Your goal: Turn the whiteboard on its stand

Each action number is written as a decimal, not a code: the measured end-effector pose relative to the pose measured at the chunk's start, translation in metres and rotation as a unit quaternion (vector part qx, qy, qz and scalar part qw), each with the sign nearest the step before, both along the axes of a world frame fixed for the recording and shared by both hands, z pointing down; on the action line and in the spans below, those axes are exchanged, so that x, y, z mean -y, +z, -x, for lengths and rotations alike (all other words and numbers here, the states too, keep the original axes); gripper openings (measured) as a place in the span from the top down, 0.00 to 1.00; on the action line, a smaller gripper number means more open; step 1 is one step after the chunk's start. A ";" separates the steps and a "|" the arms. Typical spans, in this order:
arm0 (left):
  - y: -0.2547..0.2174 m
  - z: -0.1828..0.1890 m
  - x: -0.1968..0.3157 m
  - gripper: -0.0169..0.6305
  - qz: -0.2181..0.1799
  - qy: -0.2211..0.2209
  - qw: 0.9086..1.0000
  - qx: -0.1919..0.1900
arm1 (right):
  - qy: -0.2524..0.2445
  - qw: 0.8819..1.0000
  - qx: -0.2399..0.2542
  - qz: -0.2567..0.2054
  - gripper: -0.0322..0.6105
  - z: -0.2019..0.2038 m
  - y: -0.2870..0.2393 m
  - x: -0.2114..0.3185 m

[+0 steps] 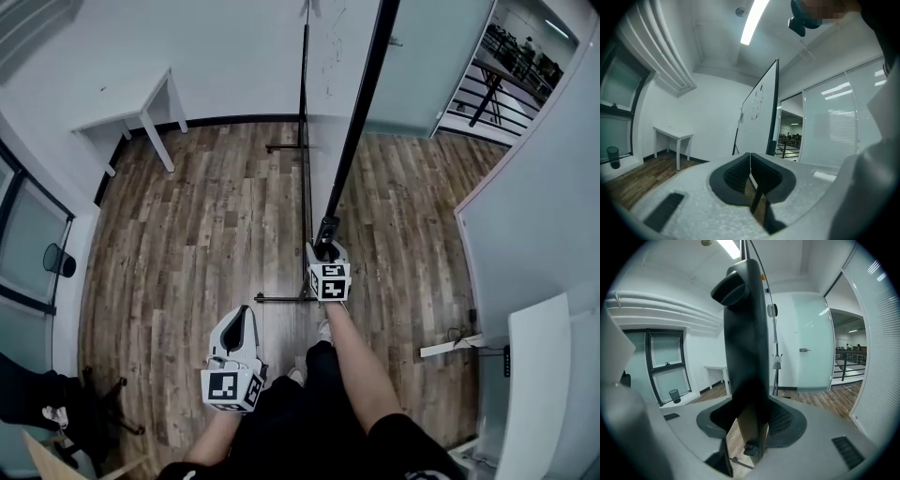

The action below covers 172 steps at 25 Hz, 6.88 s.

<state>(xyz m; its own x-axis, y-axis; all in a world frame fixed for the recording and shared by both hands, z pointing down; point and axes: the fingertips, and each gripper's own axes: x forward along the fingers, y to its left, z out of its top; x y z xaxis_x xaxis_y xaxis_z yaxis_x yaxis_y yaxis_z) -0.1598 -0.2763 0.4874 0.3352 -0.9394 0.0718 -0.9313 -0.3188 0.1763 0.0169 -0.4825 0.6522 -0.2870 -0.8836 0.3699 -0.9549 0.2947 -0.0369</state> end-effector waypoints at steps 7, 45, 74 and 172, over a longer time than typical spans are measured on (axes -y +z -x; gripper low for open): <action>-0.008 0.002 -0.017 0.95 -0.001 0.006 1.000 -0.004 | 0.000 1.000 0.002 -0.003 0.67 -0.001 -0.001 -0.018; 0.002 -0.025 -0.192 0.95 0.011 -0.006 1.000 -0.003 | -0.023 1.000 0.002 -0.008 0.67 -0.002 0.006 -0.193; 0.009 -0.018 -0.429 0.95 0.006 -0.030 0.999 0.011 | -0.025 1.000 0.000 0.003 0.67 0.000 0.006 -0.397; -0.015 -0.001 -0.519 0.95 0.002 0.090 0.996 -0.012 | -0.006 0.993 0.087 -0.081 0.93 0.048 -0.131 -0.741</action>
<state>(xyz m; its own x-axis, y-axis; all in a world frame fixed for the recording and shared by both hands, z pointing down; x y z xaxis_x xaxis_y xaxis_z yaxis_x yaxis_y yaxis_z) -0.1592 0.2427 0.4724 0.4991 -0.8641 0.0647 -0.8550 -0.4789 0.1992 -0.0308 0.2587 0.5217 -0.3447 -0.9237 0.1675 -0.9347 0.3213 -0.1518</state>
